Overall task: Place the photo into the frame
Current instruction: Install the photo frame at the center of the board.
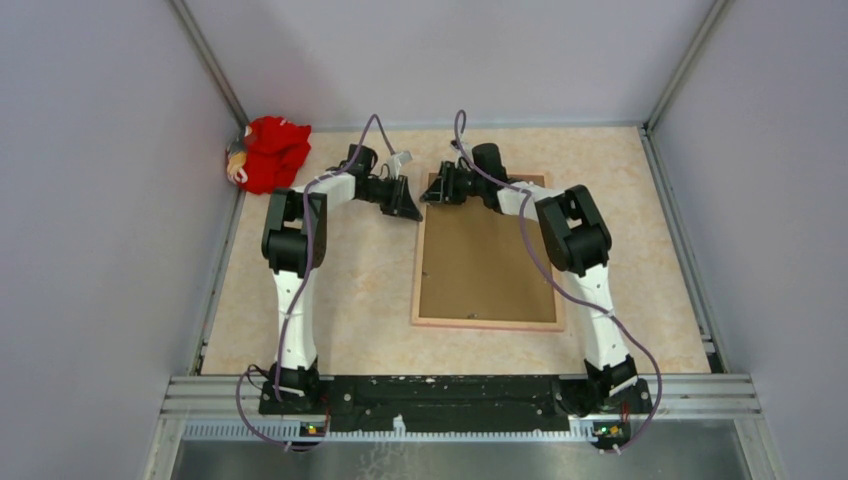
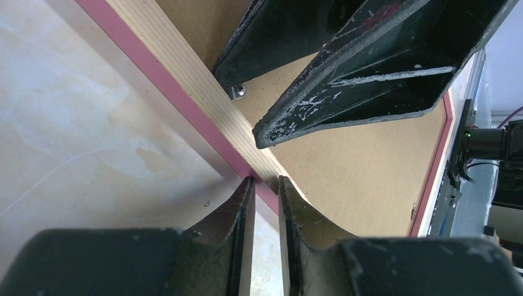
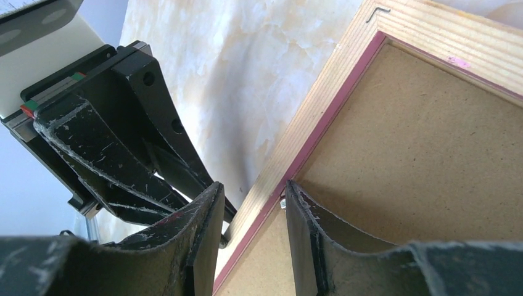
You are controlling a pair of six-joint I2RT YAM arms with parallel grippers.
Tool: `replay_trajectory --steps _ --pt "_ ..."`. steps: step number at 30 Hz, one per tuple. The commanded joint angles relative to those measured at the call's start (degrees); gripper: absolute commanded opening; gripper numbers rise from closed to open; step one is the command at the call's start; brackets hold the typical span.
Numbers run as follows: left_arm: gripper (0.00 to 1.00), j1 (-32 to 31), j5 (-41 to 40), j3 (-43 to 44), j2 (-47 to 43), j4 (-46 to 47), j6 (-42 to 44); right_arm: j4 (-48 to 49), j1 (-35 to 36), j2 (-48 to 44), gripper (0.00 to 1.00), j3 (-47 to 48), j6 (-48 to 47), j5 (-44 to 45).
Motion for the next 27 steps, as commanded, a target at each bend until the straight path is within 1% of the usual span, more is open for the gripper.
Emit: replay_trajectory --steps 1,9,12,14,16,21,24,26,27 --pt "0.25 -0.3 -2.6 -0.8 0.2 -2.7 1.9 -2.1 1.0 1.2 0.41 1.7 1.0 -5.1" --pt "0.25 -0.3 -2.7 -0.4 -0.1 -3.1 2.1 -5.4 0.8 1.4 0.42 5.9 -0.4 -5.1" --pt "0.25 -0.2 -2.8 0.2 -0.3 -4.0 2.6 -6.8 0.4 1.3 0.46 8.4 -0.5 -5.2" --pt "0.25 0.2 -2.6 0.7 -0.5 -4.8 3.1 -8.1 -0.2 0.4 0.5 9.6 -0.9 -4.3" --pt "0.26 0.7 -2.1 1.2 -1.0 -5.4 3.3 -7.1 -1.3 -1.6 0.55 8.9 -0.3 -3.5" --pt "0.29 1.9 -2.3 1.6 -2.7 -7.1 5.6 -6.4 -5.2 -8.6 0.67 4.5 -1.1 0.5" --pt "0.32 2.1 -3.4 1.9 -3.6 -9.6 8.3 -6.1 -8.4 -15.5 0.76 -2.2 -1.8 5.8" --pt "0.35 2.1 -4.5 1.7 -4.3 -11.5 10.6 -6.1 -11.0 -21.1 0.85 -8.3 -2.1 11.0" --pt "0.36 2.1 -5.2 1.2 -4.7 -12.4 11.8 -7.1 -12.2 -24.2 0.88 -11.7 -2.6 14.5"
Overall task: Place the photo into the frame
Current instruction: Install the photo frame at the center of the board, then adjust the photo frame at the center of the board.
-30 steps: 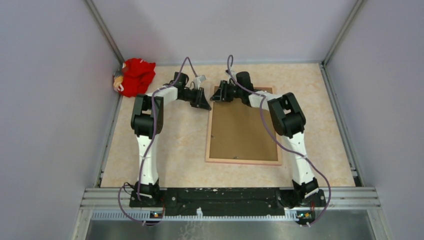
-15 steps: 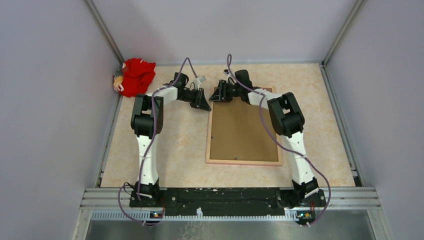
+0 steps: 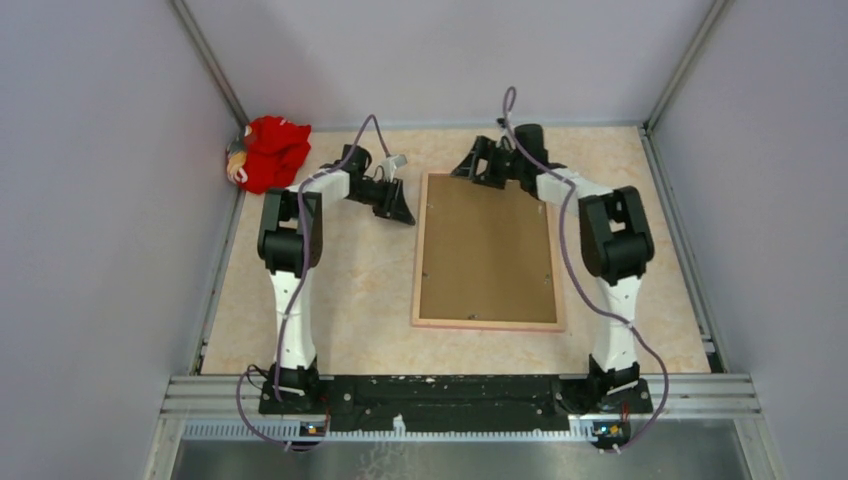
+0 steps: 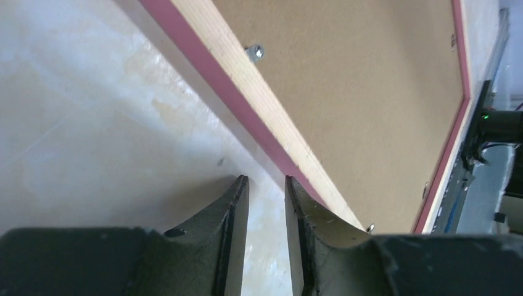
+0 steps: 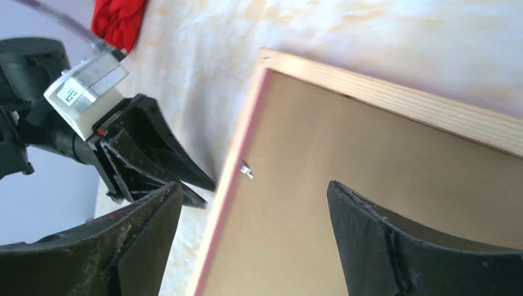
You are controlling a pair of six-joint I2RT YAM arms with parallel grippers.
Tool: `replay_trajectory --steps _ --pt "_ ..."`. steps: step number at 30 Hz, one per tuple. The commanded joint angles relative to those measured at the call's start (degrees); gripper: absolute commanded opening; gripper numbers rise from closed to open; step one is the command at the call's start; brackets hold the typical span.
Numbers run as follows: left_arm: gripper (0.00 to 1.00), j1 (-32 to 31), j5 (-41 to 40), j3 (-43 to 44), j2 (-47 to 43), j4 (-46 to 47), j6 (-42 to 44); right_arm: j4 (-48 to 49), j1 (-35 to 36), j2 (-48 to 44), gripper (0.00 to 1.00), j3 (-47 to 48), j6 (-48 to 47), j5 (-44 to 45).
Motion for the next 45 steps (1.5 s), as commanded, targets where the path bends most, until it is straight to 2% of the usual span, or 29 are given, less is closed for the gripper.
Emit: replay_trajectory --steps 1,5,7,12,18,21,26,31,34,38,40,42,43,45 --pt "0.37 0.5 -4.8 0.0 -4.6 -6.3 7.6 -0.4 -6.1 -16.9 0.91 -10.9 -2.7 14.9" --pt "0.38 0.2 -7.8 -5.2 -8.4 -6.9 11.6 -9.8 -10.2 -25.9 0.99 -20.5 -5.1 32.4" --pt "0.38 0.0 -9.1 -8.5 -10.5 -6.4 13.0 -9.8 -13.0 -28.3 0.99 -25.5 -3.8 34.5" --pt "0.38 -1.9 -11.9 -15.9 -14.8 -5.1 15.8 -6.0 -16.7 -28.4 0.99 -33.0 -0.8 30.9" --pt "0.37 -7.1 -15.7 -23.3 -18.5 -2.2 17.0 0.5 -16.3 -19.0 0.99 -30.7 4.4 17.3" --pt "0.37 -8.7 -15.9 -25.6 -19.6 -1.9 17.3 0.6 -13.5 -15.3 0.99 -26.5 5.6 15.0" --pt "0.41 -10.9 -13.5 -26.6 -20.6 -4.6 20.0 -4.7 -4.8 -5.4 0.99 -11.2 5.0 11.3" --pt "0.56 -15.0 -10.5 -25.3 -21.4 -15.4 29.8 -10.2 4.7 5.4 0.99 8.9 4.4 5.1" --pt "0.64 -15.2 -10.6 -24.7 -23.2 -21.3 35.5 -14.6 7.0 9.5 0.99 17.2 2.9 3.9" --pt "0.73 -14.8 -13.6 -24.6 -26.8 -25.2 40.0 -16.6 6.3 8.8 0.99 19.9 1.6 6.6" --pt "0.87 -14.3 -13.9 -23.2 -27.9 -28.3 43.0 -18.2 4.9 6.7 0.99 20.9 0.4 9.1" --pt "0.91 -13.4 -12.9 -20.6 -28.2 -32.6 45.9 -17.9 3.0 2.6 0.99 19.8 -0.1 10.5" --pt "0.97 -12.8 -12.2 -18.7 -28.1 -34.5 47.0 -17.7 2.0 0.5 0.99 18.7 -0.4 11.3" --pt "0.99 -11.1 -10.8 -14.4 -27.7 -38.2 48.7 -18.0 0.1 -4.2 0.99 16.0 -1.0 12.9"
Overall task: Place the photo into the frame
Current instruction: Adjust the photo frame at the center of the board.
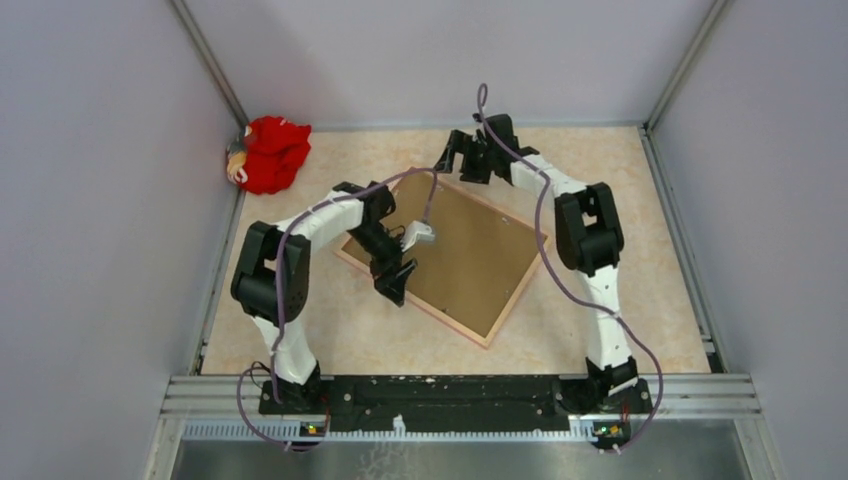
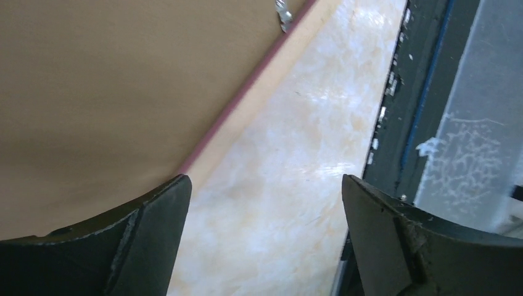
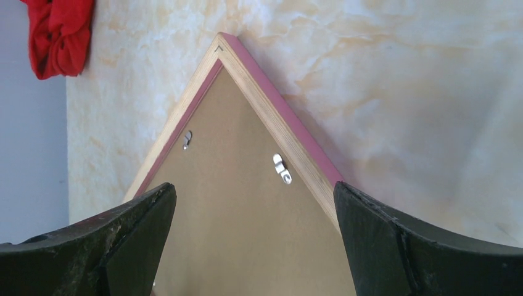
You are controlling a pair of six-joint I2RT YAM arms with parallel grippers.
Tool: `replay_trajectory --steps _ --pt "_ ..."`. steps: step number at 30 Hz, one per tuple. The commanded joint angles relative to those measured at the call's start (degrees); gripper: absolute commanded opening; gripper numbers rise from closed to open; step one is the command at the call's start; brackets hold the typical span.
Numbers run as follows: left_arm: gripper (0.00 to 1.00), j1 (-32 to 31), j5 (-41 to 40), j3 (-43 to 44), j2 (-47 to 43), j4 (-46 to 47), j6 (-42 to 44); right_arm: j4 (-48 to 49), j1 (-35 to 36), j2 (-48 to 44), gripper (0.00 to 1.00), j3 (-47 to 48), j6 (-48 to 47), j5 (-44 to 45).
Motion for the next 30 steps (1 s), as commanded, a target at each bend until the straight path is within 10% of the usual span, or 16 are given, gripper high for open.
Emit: replay_trajectory --steps 1,6,14,30 --pt "0.99 4.1 2.3 10.3 -1.5 -4.4 8.5 -3.2 -4.9 -15.1 0.99 -4.4 -1.3 1.3" --pt "0.97 14.0 2.9 24.5 4.0 2.7 -4.0 -4.8 -6.0 -30.6 0.99 -21.4 -2.2 8.5" --pt "0.66 25.9 1.0 46.8 23.6 6.3 -18.4 -4.9 -6.2 -54.2 0.99 -53.8 3.3 11.7" --pt "0.31 24.8 1.8 30.1 24.7 9.7 -15.0 1.5 -7.1 -65.1 0.99 -76.0 10.0 4.3"
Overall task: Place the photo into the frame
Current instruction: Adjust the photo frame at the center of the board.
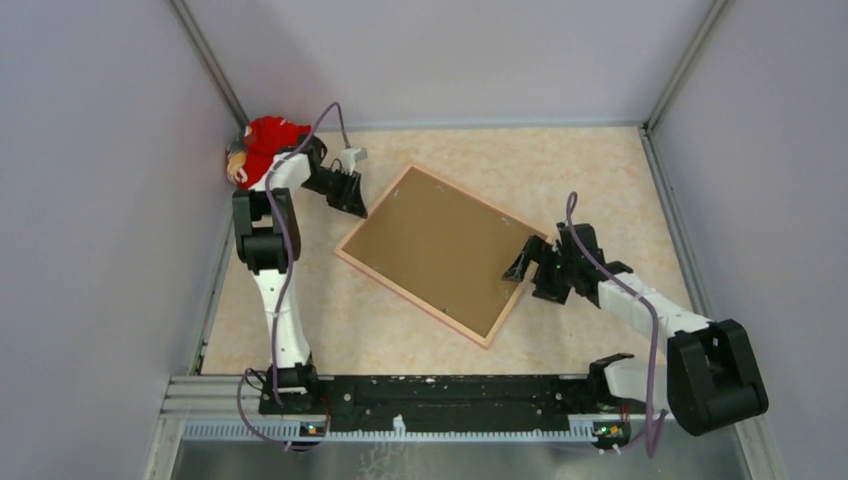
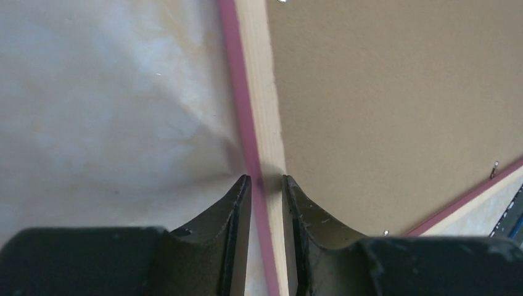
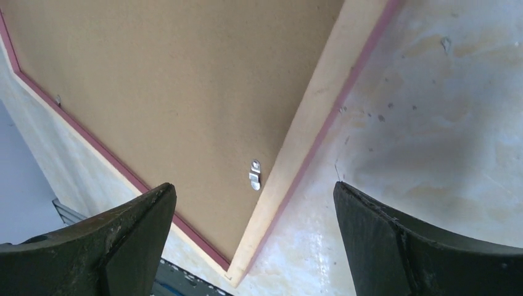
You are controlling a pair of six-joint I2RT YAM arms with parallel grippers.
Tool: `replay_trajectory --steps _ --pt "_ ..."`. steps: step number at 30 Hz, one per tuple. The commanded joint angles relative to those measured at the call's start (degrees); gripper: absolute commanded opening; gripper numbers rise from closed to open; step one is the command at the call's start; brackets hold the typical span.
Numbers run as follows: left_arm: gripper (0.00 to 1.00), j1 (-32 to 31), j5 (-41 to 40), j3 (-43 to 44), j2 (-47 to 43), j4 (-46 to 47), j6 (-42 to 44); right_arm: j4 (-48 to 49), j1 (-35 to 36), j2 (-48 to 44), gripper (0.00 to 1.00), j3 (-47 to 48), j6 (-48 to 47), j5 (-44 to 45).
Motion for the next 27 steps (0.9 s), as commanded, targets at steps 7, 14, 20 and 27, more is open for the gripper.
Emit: replay_trajectory --steps 7,14,20,27 --pt "0.26 -5.3 1.6 -17.1 -9.1 -6.1 13.6 8.3 -7.0 14.9 0.99 13.5 -4.5 -3.6" --pt "0.33 -8.4 2.0 -30.0 -15.8 -15.4 27.6 0.6 -9.3 23.2 0.99 25.3 -10.0 2.0" --pt "0.48 -5.5 3.3 -28.7 -17.2 -16.3 27.3 -4.1 -9.5 18.5 0.99 28.7 -11.3 12.7" --pt "0.52 1.2 14.6 -16.0 -9.1 -16.3 17.8 1.8 0.1 15.1 0.97 31.2 -10.9 7.7"
